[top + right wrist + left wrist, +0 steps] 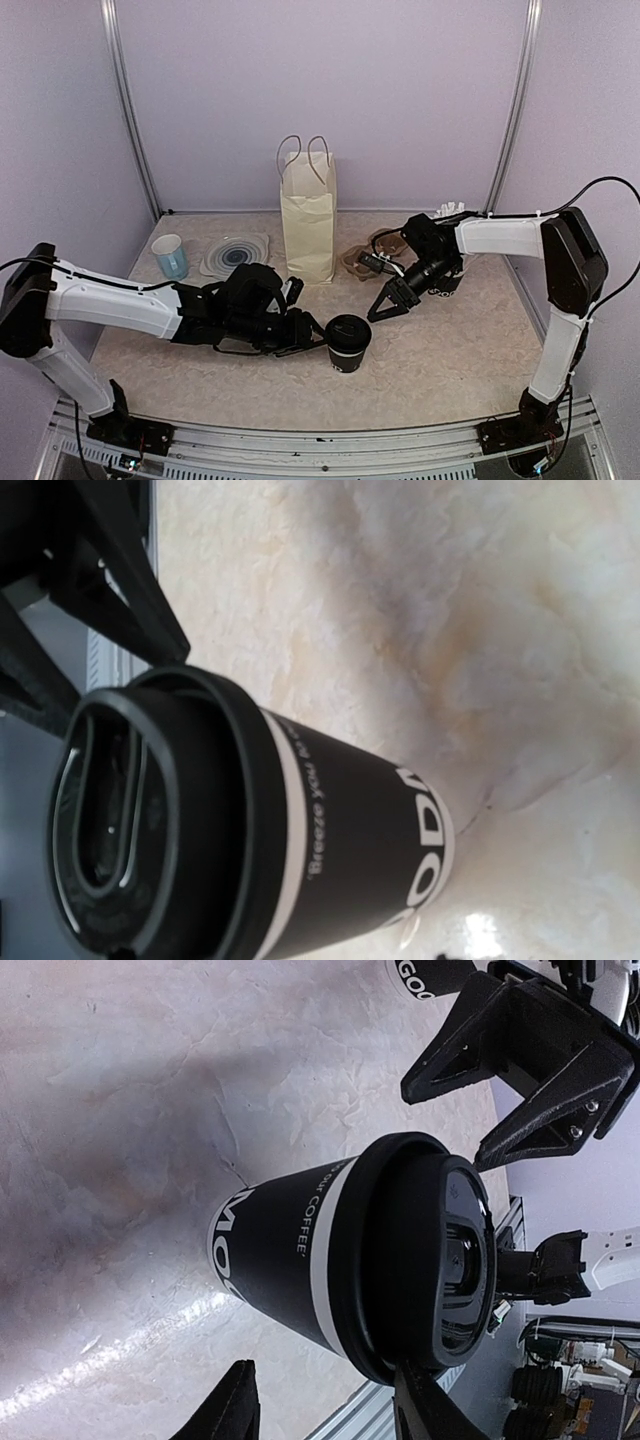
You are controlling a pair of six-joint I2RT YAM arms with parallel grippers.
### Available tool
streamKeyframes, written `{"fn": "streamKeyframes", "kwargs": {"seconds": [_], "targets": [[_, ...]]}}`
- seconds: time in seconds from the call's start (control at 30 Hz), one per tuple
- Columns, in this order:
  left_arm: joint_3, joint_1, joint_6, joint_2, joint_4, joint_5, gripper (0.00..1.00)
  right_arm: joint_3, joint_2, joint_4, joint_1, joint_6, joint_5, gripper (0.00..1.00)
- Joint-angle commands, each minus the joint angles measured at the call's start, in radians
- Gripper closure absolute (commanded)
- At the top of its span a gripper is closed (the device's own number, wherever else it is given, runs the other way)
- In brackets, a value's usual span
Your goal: Pack the takeout coffee
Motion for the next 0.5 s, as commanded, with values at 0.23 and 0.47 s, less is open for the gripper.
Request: {"fn": "streamKeyframes", "kwargs": {"seconds": [0.23, 0.47], "targets": [[0.031, 0.012, 0.028, 0.062, -0.046, 0.017, 0.54, 0.007, 0.028, -0.046, 0.025, -0.031, -0.029, 0.51], [0.076, -0.01, 0.078, 0.101, -0.189, -0.021, 0.56, -0.002, 0.057, -0.047, 0.038, -0.004, 0.023, 0.52]]}}
